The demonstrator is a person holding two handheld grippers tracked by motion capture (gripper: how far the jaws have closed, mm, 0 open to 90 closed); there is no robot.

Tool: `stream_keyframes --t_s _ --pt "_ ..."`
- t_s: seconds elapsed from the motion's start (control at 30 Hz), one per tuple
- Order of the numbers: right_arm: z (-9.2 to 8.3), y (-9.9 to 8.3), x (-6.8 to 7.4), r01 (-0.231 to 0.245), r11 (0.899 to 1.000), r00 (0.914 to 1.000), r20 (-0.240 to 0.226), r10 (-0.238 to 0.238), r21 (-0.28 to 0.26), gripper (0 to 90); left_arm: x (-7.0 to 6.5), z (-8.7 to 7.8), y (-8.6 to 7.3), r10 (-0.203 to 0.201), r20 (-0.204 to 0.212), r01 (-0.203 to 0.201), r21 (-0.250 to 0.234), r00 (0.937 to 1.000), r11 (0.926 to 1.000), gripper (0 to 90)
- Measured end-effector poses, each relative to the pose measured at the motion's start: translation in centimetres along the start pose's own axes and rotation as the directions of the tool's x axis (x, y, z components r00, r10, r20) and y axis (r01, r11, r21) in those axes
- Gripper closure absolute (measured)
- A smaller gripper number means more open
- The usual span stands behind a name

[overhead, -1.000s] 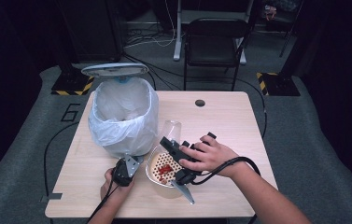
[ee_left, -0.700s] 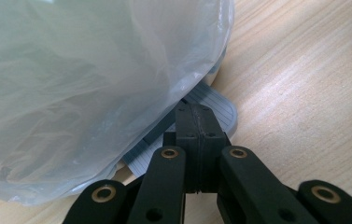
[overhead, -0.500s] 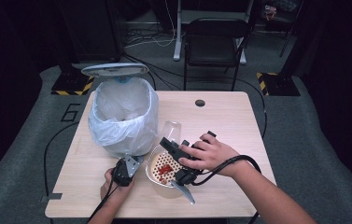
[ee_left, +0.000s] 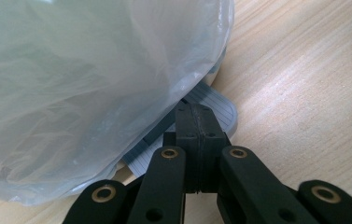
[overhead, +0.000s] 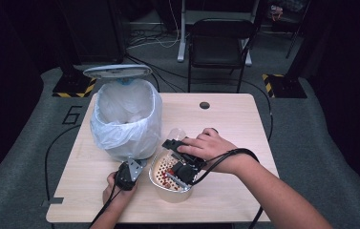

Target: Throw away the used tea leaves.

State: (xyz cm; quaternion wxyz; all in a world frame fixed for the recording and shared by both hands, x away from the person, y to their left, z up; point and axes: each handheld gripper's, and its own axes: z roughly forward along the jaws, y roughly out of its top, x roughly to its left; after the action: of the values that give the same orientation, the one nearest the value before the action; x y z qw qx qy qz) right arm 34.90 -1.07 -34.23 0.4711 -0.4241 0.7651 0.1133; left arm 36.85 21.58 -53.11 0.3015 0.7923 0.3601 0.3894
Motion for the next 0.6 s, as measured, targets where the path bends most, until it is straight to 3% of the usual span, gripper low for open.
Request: stream_keyframes --t_s 0.03,0.1,0.17,0.23,0.3,0.37,0.4,0.47,0.5,0.53,0.57,0.6 --pt "0.1 -0.1 -0.1 -0.032 0.999 0.999 -0.033 0.032 -0.003 48.1 0.0 0.0 0.0 0.0 0.001 0.0 -0.001 1.0 1.0 89.9" --pt "0.5 -0.5 -0.4 -0.118 0.993 0.989 -0.091 0.116 -0.008 48.1 0.0 0.0 0.0 -0.001 0.0 0.001 0.002 1.0 1.0 90.0" --pt "0.9 -1.1 -0.9 -0.223 0.975 0.9624 -0.159 0.22 -0.001 48.3 0.0 0.0 0.0 -0.009 0.0 0.009 -0.003 1.0 1.0 89.9" --pt "1.0 -1.4 -1.1 -0.27 0.963 0.9464 -0.186 0.264 -0.005 48.3 0.0 0.0 0.0 -0.009 0.0 0.009 -0.003 1.0 1.0 89.9" --pt "1.1 -1.8 -1.4 -0.342 0.94 0.9127 -0.24 0.331 -0.005 48.4 0.0 0.0 0.0 -0.009 -0.001 0.009 -0.006 1.0 0.9999 89.9" --pt "1.2 -2.3 -1.9 -0.393 0.92 0.8872 -0.267 0.377 -0.007 48.6 -0.1 0.2 -0.1 -0.009 -0.021 0.009 -0.021 0.9997 0.9997 89.9" --pt "1.3 -2.5 -2.3 -0.455 0.89 0.8433 -0.317 0.434 0.008 48.6 -0.1 0.2 -0.1 -0.009 -0.022 0.009 -0.019 0.9997 0.9998 90.0" --pt "1.4 -2.9 -2.6 -0.494 0.869 0.8149 -0.339 0.47 0.016 48.8 -0.1 0.1 -0.1 -0.009 -0.02 0.009 -0.018 0.9998 0.9998 90.0" --pt "1.5 -3.1 -2.9 -0.521 0.853 0.7921 -0.359 0.494 0.023 49.0 -0.1 0.2 -0.1 -0.01 -0.02 0.009 -0.018 0.9997 0.9998 90.0" --pt "1.5 -3.3 -3.1 -0.553 0.832 0.7612 -0.382 0.524 0.039 49.0 -0.1 0.1 -0.1 -0.004 -0.02 0.004 -0.015 0.9998 0.9999 90.0" --pt "1.6 -3.5 -3.2 -0.579 0.814 0.7382 -0.396 0.546 0.043 49.1 -0.1 0.1 0.0 -0.003 -0.02 0.003 -0.014 0.9998 0.9999 89.9" --pt "1.6 -3.7 -3.4 -0.61 0.791 0.7115 -0.405 0.574 0.049 49.0 -0.1 0.1 0.0 -0.003 -0.021 0.002 -0.014 0.9998 0.9999 89.9"
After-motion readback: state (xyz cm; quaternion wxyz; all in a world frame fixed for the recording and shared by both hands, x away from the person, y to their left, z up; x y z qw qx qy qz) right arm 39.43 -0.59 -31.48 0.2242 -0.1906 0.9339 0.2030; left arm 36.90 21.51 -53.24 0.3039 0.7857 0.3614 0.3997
